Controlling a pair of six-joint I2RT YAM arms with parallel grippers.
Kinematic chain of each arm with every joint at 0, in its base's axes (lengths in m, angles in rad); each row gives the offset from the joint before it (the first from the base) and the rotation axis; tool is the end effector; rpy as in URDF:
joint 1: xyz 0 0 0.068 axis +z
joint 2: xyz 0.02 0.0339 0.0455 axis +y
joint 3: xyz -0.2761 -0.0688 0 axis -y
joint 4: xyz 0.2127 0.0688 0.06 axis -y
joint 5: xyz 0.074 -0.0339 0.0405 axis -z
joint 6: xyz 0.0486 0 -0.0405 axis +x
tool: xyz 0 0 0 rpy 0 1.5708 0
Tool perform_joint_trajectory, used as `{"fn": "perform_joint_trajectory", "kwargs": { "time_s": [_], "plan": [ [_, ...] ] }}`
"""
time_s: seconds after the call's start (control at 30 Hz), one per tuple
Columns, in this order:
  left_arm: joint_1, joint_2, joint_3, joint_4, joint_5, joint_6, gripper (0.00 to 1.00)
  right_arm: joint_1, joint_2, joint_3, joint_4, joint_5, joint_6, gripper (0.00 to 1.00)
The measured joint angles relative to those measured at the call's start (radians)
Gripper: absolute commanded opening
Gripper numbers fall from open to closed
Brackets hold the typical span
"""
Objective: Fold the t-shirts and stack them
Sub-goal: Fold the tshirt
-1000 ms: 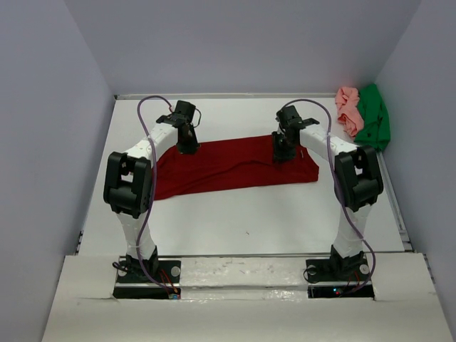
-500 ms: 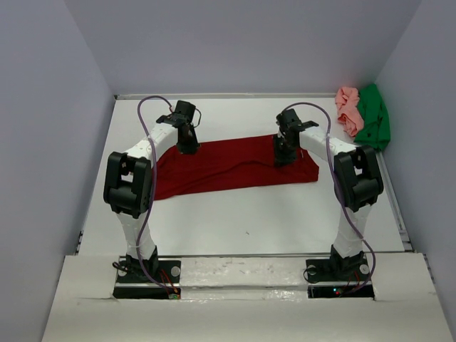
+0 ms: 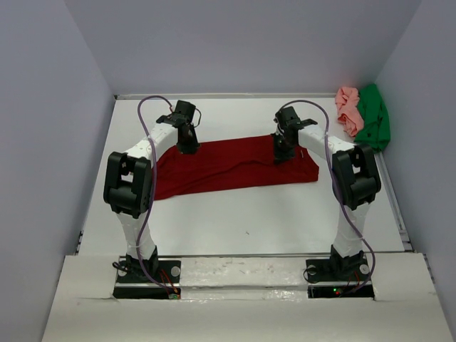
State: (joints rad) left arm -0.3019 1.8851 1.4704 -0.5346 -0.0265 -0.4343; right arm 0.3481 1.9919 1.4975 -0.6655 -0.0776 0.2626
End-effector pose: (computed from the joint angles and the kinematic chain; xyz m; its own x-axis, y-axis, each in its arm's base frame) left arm 0.3781 -0.1164 0.2456 -0.8230 -0.1842 -0.5373 -0.0703 0.9717 -0.2255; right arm 0.3723 0.1391 0.2051 -0.9281 -0.0615 -0.3673 -0.1328 0.9760 0.1723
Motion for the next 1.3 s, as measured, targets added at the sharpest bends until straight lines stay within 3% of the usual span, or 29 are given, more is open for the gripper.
{"fn": "perform_joint_trajectory", "kwargs": {
  "time_s": [0.27, 0.57, 0.87, 1.3],
  "plan": [
    [0.000, 0.000, -0.008, 0.013, 0.006, 0.000, 0.15, 0.002, 0.000, 0.042, 0.000, -0.004, -0.024, 0.03],
    [-0.005, 0.000, -0.018, 0.019, 0.011, 0.000, 0.15, 0.005, 0.051, 0.226, -0.003, -0.043, -0.070, 0.04],
    [-0.005, 0.000, -0.019, 0.021, 0.011, 0.003, 0.15, 0.007, 0.218, 0.424, -0.024, -0.171, -0.151, 0.04],
    [-0.005, 0.000, -0.019, 0.021, 0.015, 0.011, 0.15, 0.007, 0.410, 0.657, -0.098, -0.219, -0.226, 0.07]
  ]
}}
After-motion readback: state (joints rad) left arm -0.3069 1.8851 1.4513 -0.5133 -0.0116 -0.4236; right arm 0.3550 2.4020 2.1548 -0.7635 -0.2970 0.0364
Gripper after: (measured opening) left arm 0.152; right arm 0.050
